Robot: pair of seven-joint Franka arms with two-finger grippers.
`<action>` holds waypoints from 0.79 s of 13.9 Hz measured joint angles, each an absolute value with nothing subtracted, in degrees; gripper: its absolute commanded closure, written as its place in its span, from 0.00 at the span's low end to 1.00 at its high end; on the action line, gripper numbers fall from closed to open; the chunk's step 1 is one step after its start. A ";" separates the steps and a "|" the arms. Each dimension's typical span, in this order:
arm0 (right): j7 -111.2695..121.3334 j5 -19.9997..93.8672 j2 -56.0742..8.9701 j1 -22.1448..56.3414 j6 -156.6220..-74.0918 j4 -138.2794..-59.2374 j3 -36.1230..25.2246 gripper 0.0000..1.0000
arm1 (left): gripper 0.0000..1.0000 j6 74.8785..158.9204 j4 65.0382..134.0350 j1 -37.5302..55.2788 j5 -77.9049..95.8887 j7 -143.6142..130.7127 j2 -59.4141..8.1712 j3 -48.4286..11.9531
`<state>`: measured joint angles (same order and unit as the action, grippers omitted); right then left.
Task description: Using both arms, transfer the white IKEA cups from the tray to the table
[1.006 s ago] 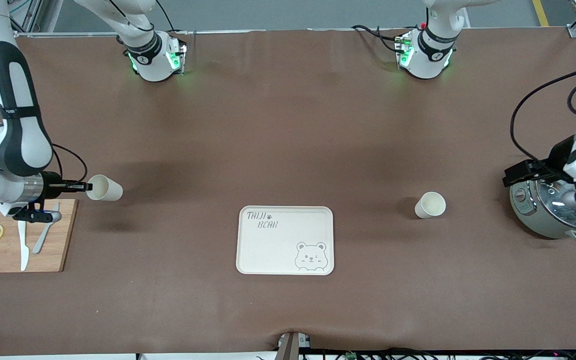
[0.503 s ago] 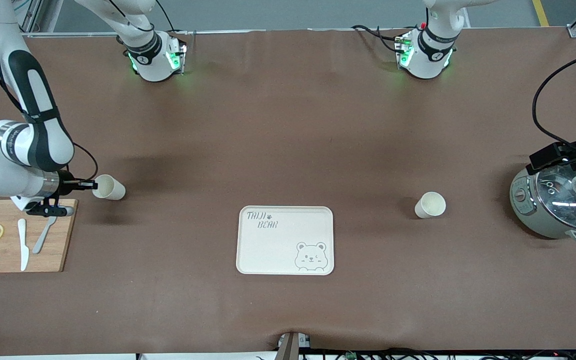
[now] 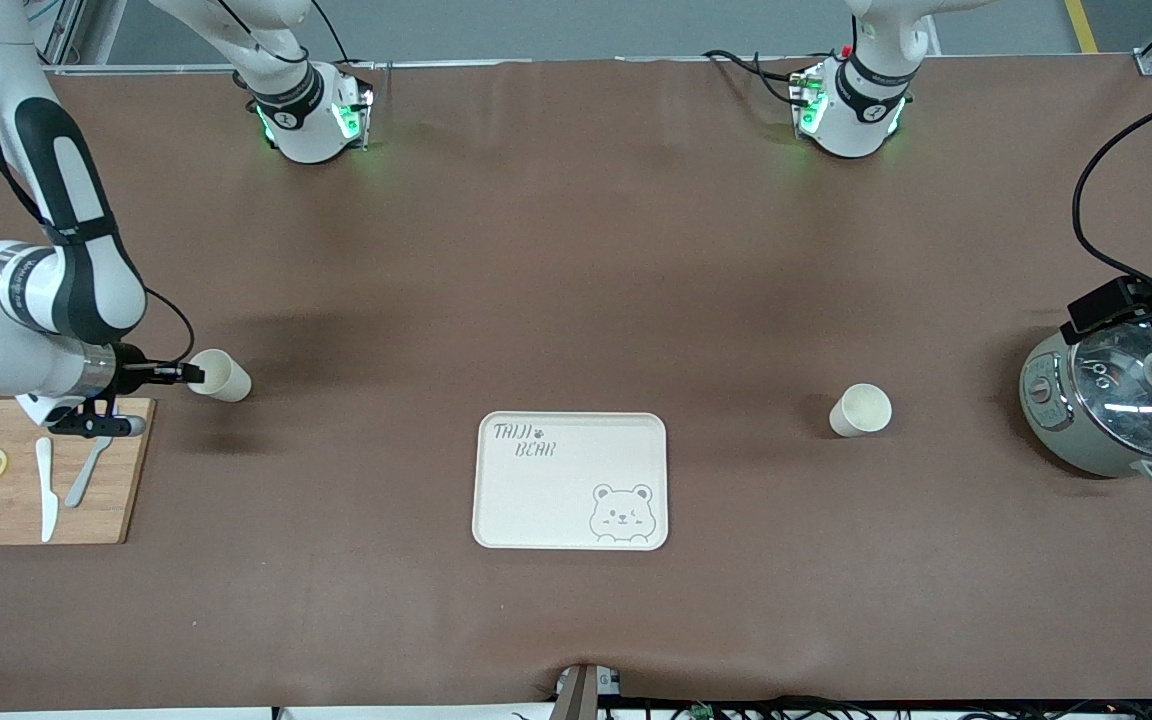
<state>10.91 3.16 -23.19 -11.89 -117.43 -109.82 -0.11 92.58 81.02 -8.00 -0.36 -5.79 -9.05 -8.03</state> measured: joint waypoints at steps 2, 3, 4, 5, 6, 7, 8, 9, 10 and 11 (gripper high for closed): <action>10.93 3.16 -22.83 -11.74 -113.02 -105.73 0.30 0.00 | 0.00 91.79 81.02 -8.02 -0.36 -5.79 -8.76 -8.00; 10.92 3.18 -22.64 -11.45 -112.13 -103.15 0.51 0.00 | 0.00 90.88 81.01 -8.05 -0.36 -5.79 -8.45 -7.95; 10.92 3.20 -22.52 -11.11 -111.81 -100.34 0.73 0.00 | 0.00 90.24 81.03 -8.15 -0.37 -5.79 -8.01 -7.92; 10.93 3.22 -22.45 -10.64 -111.67 -97.05 0.98 0.00 | 0.00 89.72 81.10 -8.36 -0.37 -5.79 -7.42 -7.89; 10.93 3.23 -22.36 -9.76 -111.26 -93.72 1.31 0.00 | 0.00 89.38 81.31 -8.66 -0.37 -5.78 -6.74 -7.89; 10.93 3.21 -22.26 -8.29 -110.84 -90.95 1.52 0.00 | 0.00 89.06 81.79 -8.93 -0.37 -5.76 -5.97 -7.89; 10.88 3.14 -22.19 -6.44 -110.17 -88.39 1.56 0.00 | 0.00 88.91 82.57 -9.10 -0.37 -5.75 -5.11 -7.89; 10.64 3.10 -22.16 -4.81 -108.70 -85.83 1.56 0.00 | 0.00 88.87 83.53 -9.14 -0.37 -5.74 -4.12 -7.89; 10.50 3.03 -22.11 -3.97 -107.09 -83.57 1.56 0.00 | 0.00 88.86 84.46 -9.00 -0.37 -5.71 -3.02 -7.90; 10.50 2.97 -22.05 -3.82 -106.16 -81.65 1.51 0.00 | 0.00 88.86 85.64 -8.65 -0.37 -5.68 -1.64 -7.93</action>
<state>10.50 2.97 -22.05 -3.82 -106.16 -81.65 1.51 88.86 85.64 -8.65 -0.37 -5.68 -1.64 -7.93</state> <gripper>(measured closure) 0.000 0.000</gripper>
